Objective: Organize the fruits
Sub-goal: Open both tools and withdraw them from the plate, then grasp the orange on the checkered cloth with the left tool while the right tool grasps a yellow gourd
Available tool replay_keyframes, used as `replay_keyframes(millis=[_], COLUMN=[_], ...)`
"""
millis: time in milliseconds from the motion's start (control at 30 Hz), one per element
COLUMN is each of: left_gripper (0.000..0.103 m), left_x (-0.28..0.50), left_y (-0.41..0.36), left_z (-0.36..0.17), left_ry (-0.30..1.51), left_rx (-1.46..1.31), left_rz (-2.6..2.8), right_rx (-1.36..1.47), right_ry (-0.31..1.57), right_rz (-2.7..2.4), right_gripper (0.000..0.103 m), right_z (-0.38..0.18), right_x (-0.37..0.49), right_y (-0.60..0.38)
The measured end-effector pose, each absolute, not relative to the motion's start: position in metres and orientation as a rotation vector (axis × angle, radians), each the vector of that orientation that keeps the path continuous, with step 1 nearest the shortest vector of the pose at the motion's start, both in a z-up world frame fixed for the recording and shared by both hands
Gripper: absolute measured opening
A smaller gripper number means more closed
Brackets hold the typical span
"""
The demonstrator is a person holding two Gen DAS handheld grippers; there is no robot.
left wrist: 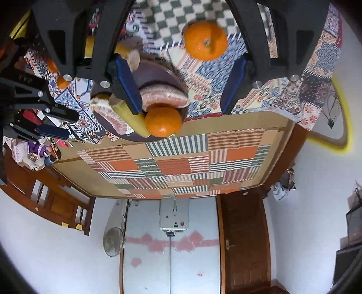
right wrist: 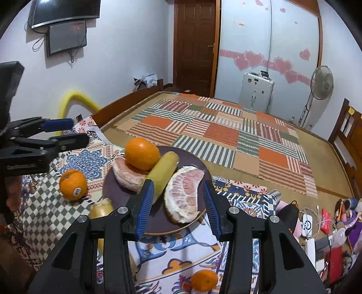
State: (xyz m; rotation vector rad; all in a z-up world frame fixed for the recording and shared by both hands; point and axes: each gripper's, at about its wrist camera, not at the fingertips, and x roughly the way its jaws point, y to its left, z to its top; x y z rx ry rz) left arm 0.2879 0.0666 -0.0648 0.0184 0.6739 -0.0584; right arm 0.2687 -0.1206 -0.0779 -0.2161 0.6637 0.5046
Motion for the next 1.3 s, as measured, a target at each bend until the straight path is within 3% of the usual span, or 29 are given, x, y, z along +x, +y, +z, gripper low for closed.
replay_keyframes(millis=[233,300,600,1067,1300], left_gripper=[0.079,0.079,0.082,0.082,0.082], left_x=[0.250,0.239,0.212,0.232,0.247], left_y=[0.080,0.082,0.087,0.095,0.096], left_z=[-0.071,-0.078,-0.113,-0.157,-0.162], left_ry=[0.667,0.680,0.731,0.796,0.815], left_rx=[0.023,0.028,0.056,0.011,0.013], left_rz=[-0.037,-0.041,-0.061,-0.061,-0.042], right_rx=[-0.201,-0.203,-0.232,-0.268,-0.263], right_ry=[0.652,0.657,0.739,0.810,0.786], right_rz=[0.536,0.547,0.607,0.638,0.642], right_gripper=[0.041,0.046,0.047,0.046,0.042], right_z=[-0.075,-0.079,-0.115,-0.147,-0.146], right_x=[0.242,0.237,0.229,0.245,0.243], right_y=[-0.113,-0.109,-0.079,-0.055,-0.058])
